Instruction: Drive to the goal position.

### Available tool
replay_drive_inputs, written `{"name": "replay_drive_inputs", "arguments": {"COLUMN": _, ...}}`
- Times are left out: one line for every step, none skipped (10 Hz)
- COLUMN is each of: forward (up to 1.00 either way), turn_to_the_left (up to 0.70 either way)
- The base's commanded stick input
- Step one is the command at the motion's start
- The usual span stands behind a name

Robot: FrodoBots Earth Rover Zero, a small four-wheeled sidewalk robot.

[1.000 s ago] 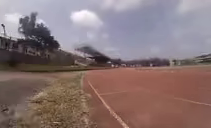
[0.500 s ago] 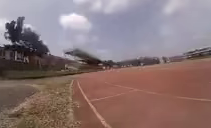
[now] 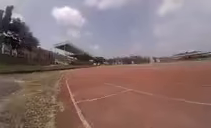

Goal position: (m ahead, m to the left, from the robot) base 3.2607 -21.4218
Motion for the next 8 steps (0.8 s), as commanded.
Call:
{"name": "replay_drive_inputs", "arguments": {"forward": 0.7, "turn_to_the_left": -0.35}}
{"name": "replay_drive_inputs", "arguments": {"forward": 0.7, "turn_to_the_left": -0.35}}
{"name": "replay_drive_inputs", "arguments": {"forward": 0.7, "turn_to_the_left": -0.35}}
{"name": "replay_drive_inputs", "arguments": {"forward": 0.7, "turn_to_the_left": -0.35}}
{"name": "replay_drive_inputs", "arguments": {"forward": 0.7, "turn_to_the_left": -0.35}}
{"name": "replay_drive_inputs", "arguments": {"forward": 0.7, "turn_to_the_left": -0.35}}
{"name": "replay_drive_inputs", "arguments": {"forward": 0.7, "turn_to_the_left": -0.35}}
{"name": "replay_drive_inputs", "arguments": {"forward": 0.7, "turn_to_the_left": -0.35}}
